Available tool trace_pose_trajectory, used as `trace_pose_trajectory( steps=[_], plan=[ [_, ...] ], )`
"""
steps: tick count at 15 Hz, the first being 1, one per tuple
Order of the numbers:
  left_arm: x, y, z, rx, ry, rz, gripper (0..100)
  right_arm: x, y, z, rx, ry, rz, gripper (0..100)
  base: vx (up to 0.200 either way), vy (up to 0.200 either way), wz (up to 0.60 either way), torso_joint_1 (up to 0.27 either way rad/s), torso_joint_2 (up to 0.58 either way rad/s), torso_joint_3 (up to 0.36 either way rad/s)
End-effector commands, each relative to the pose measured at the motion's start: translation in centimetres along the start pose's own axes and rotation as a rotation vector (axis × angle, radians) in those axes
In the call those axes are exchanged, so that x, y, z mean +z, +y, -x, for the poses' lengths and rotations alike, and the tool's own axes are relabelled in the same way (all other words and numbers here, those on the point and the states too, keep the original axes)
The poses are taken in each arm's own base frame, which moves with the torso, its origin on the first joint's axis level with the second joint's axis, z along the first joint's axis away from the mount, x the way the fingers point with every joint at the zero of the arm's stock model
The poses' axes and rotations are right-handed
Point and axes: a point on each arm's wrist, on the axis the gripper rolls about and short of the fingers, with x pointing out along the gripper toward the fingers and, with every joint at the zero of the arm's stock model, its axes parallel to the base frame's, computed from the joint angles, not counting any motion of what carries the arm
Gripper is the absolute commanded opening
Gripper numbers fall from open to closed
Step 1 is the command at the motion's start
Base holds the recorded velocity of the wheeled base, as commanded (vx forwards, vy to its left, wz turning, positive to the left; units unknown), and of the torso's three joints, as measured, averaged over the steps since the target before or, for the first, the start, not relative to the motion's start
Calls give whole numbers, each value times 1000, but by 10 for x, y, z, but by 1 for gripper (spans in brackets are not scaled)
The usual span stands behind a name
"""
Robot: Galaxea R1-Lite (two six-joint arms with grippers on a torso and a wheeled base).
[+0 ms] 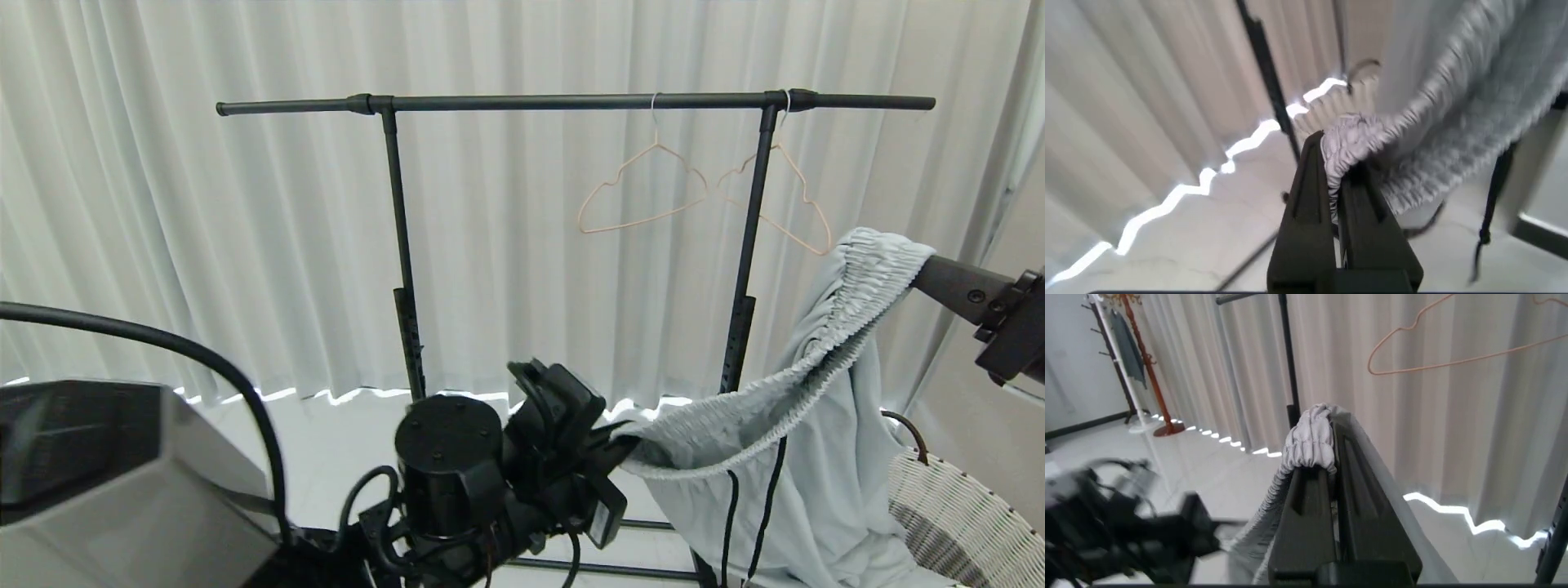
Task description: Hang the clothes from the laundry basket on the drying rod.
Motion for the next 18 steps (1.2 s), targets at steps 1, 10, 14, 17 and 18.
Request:
trace_pose_trajectory(
  steps=[1,10,14,17,18],
  plan=[
    [58,23,40,85,-133,-33,0,-1,-1,-3,-3,9,2,0,0,0,0,0,0,0],
    [210,47,118,186,-96,-19,0,40,-2,-22,14,-103,85,0,0,0,0,0,0,0],
    [201,53,104,247,-37,-11,0,43,-7,-27,-4,-107,97,0,0,0,0,0,0,0],
    [194,56,95,360,8,-5,0,44,-10,-21,-30,-116,106,0,0,0,0,0,0,0],
    [192,57,94,377,18,-5,0,46,-10,-17,-37,-128,111,0,0,0,0,0,0,0]
  ],
)
